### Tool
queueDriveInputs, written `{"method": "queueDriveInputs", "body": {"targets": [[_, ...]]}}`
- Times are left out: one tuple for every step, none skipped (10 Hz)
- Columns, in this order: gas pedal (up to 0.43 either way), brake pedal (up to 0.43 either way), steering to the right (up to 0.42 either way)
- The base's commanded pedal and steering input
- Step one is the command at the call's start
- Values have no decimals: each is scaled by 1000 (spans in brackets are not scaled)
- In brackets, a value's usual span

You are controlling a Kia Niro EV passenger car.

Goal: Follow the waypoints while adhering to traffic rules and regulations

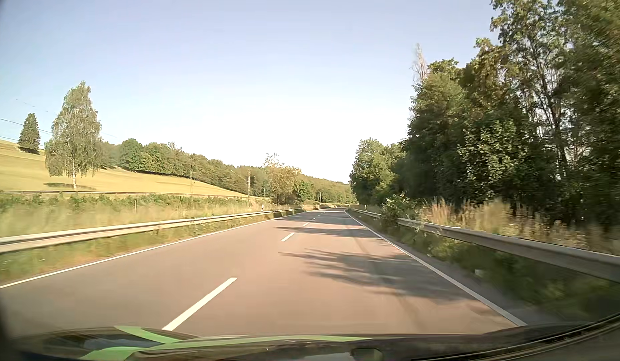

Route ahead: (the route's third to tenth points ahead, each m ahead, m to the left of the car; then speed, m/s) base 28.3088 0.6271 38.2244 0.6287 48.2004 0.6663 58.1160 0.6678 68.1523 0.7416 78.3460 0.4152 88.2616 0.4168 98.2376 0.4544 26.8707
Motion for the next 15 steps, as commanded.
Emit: {"method": "queueDriveInputs", "body": {"targets": [[287, 0, -1], [299, 0, -1], [299, 0, -1], [299, 0, -1], [287, 0, -1], [287, 0, -1], [287, 0, -1], [287, 0, -1], [287, 0, -1], [299, 0, -1], [299, 0, -1], [311, 0, -1], [311, 0, -1], [311, 0, -1], [311, 0, -1]]}}
